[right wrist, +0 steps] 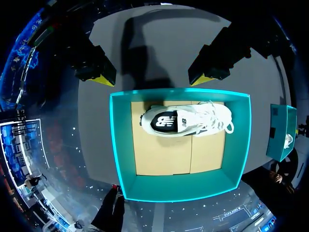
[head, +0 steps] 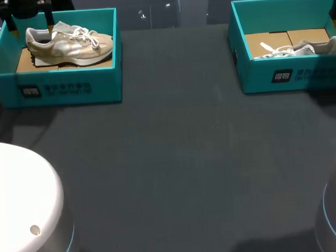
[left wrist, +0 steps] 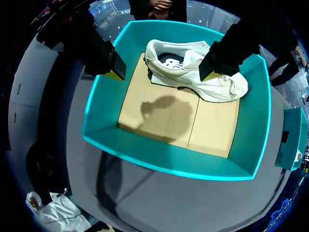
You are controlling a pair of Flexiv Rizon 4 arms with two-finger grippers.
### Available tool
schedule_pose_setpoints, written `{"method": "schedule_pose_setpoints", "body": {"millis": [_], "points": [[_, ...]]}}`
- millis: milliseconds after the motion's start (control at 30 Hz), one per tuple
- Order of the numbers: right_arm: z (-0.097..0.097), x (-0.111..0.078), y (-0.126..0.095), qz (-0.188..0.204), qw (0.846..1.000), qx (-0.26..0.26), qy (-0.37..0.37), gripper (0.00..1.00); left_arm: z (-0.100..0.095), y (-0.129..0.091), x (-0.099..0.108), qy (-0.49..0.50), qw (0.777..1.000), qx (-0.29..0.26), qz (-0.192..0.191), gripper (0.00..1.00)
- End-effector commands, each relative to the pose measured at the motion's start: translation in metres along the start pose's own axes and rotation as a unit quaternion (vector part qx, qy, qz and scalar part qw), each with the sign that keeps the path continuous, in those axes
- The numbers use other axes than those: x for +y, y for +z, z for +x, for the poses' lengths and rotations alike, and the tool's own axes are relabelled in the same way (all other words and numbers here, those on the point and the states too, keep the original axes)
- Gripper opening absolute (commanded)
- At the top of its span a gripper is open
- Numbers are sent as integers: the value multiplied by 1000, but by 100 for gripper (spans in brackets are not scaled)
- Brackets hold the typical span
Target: Take the shoe out of the shoebox, open the shoe tongue, remove and reinsert the insole, then place the shoe into the shoebox
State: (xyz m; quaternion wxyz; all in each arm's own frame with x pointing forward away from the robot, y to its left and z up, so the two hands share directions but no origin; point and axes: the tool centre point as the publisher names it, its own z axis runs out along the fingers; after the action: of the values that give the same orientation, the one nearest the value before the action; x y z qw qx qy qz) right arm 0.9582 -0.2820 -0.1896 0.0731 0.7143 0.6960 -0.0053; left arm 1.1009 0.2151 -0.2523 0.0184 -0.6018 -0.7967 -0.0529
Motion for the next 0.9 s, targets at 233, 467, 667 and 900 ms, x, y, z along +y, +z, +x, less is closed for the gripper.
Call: {"method": "schedule_pose_setpoints", "body": {"millis": [233, 467, 667, 900], "points": [[0, -1, 0, -1, 1000, -1, 0, 100, -4, 4, 20, 1, 1000, 3, 19, 100], [0, -1, 0, -1, 1000, -1, 0, 100, 4, 14, 39, 30, 999, -22, 26, 100], [0, -1, 0, -1, 1000, -1, 0, 100, 14, 21, 56, 54, 998, -33, 18, 100], [0, -1, 0, -1, 1000, -1, 0, 100, 12, 39, 68, 73, 996, -43, 5, 100]]}}
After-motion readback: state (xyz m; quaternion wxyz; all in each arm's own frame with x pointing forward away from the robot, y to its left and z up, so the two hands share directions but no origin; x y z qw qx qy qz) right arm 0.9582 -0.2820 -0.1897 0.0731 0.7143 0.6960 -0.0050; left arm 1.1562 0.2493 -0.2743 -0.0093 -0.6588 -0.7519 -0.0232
